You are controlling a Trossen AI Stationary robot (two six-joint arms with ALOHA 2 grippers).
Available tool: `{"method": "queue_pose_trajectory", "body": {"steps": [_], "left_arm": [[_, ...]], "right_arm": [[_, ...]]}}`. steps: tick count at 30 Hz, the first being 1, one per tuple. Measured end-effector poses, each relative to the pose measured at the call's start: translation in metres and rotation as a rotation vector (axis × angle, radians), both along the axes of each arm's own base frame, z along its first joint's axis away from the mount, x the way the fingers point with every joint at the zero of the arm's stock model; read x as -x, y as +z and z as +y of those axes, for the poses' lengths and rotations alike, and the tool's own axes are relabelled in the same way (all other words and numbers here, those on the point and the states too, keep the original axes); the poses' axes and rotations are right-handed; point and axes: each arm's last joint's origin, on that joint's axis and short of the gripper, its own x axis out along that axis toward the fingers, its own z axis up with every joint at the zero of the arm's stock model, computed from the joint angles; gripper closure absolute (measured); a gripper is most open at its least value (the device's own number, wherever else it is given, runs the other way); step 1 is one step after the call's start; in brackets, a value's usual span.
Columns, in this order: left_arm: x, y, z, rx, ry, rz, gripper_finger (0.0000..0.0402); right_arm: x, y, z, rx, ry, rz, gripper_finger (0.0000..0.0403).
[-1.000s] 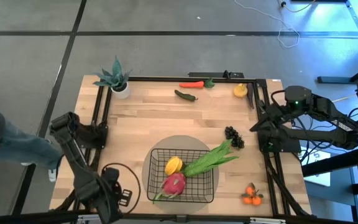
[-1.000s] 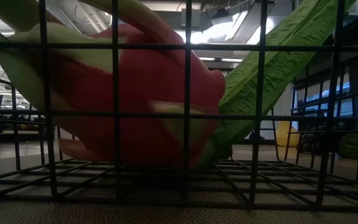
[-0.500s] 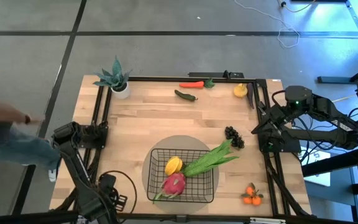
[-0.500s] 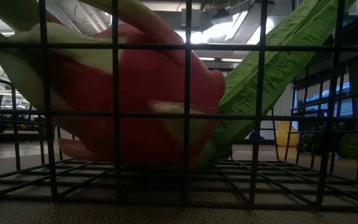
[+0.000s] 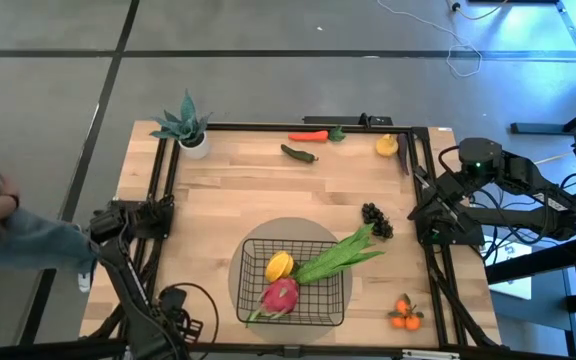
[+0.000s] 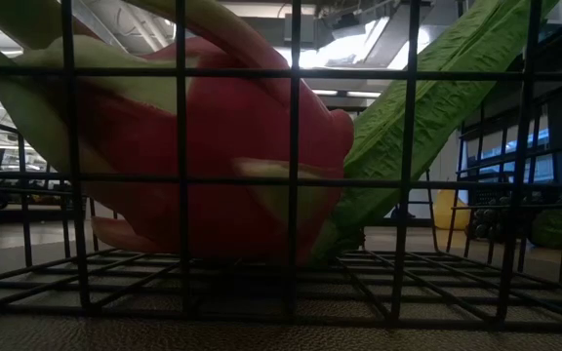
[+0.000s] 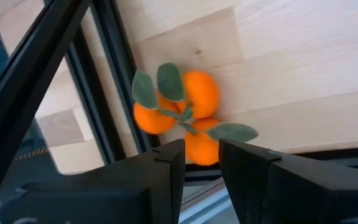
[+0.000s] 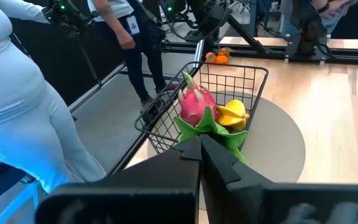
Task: Build produce basket
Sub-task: Put the left bunch of oranges into the black mesh basket
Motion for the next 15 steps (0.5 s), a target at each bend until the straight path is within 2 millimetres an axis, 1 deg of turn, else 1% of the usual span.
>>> {"method": "queue_pose_trajectory", "body": {"steps": [8, 15], "left_arm": [[0.006, -0.003, -0.001, -0.029, -0.015, 0.015, 0.0315], [0.009, -0.016, 0.002, -0.044, -0.025, 0.023, 0.0315]], "right_arm": [[0.0, 0.0, 0.0, 0.0, -0.001, 0.0, 0.0402], [0.0, 0.0, 0.0, -0.001, -0.001, 0.0, 0.0402]]}}
